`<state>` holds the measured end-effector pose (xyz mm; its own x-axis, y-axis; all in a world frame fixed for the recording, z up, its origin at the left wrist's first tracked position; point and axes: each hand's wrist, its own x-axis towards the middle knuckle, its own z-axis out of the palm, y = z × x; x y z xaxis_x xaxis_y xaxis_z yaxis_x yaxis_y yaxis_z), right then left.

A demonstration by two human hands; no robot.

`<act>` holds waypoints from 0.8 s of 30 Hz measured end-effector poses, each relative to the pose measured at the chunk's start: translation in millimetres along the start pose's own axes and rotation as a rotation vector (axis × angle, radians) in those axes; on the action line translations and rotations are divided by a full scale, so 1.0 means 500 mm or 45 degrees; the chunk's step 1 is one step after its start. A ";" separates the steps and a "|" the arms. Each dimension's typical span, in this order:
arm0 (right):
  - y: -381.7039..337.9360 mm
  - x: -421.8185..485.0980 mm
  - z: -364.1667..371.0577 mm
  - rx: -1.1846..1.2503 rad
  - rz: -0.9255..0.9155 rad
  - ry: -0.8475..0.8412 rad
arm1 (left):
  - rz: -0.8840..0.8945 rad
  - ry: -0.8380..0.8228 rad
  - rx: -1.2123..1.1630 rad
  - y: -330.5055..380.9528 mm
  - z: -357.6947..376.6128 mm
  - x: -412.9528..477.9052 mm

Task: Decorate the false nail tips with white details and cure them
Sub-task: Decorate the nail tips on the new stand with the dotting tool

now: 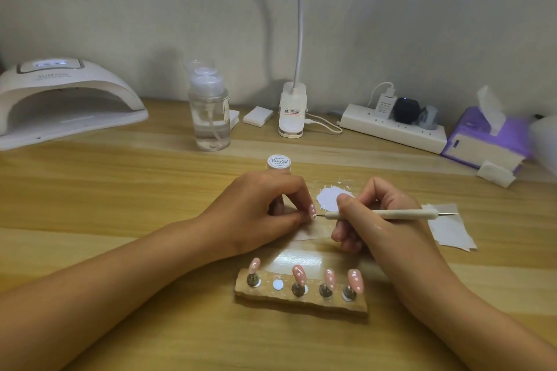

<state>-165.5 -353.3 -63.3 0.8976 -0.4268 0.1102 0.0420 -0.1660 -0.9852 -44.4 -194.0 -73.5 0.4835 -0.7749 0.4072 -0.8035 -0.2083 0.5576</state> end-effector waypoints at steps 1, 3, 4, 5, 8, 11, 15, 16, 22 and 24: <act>0.001 0.000 0.001 0.003 -0.001 0.002 | -0.002 -0.002 -0.001 0.000 0.000 0.000; 0.001 0.000 0.002 0.009 -0.004 0.000 | -0.004 -0.003 0.000 0.000 0.000 -0.001; 0.001 0.000 0.002 0.014 -0.007 -0.001 | -0.002 -0.004 0.003 0.000 -0.001 -0.001; 0.000 0.001 0.002 0.017 -0.009 -0.002 | 0.001 -0.004 0.007 0.000 -0.001 -0.001; -0.001 0.000 0.003 0.018 -0.011 -0.005 | 0.003 -0.004 0.012 0.000 -0.001 0.000; -0.002 -0.001 0.003 0.017 -0.014 0.001 | 0.001 -0.002 0.010 0.000 -0.001 0.000; -0.003 -0.001 0.000 0.043 -0.004 0.016 | 0.006 0.004 -0.004 0.000 0.000 0.000; -0.003 -0.001 0.000 0.041 -0.004 0.012 | 0.005 0.005 -0.005 0.000 0.000 0.000; 0.000 -0.001 0.001 0.022 -0.016 -0.002 | 0.012 0.004 0.013 -0.001 0.000 0.001; 0.001 0.000 0.001 0.026 -0.014 -0.001 | 0.014 0.005 0.007 -0.001 0.000 0.001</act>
<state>-165.3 -352.8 -63.8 0.8975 -0.4241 0.1207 0.0608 -0.1522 -0.9865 -43.9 -194.3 -73.6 0.4761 -0.7749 0.4158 -0.8106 -0.2034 0.5491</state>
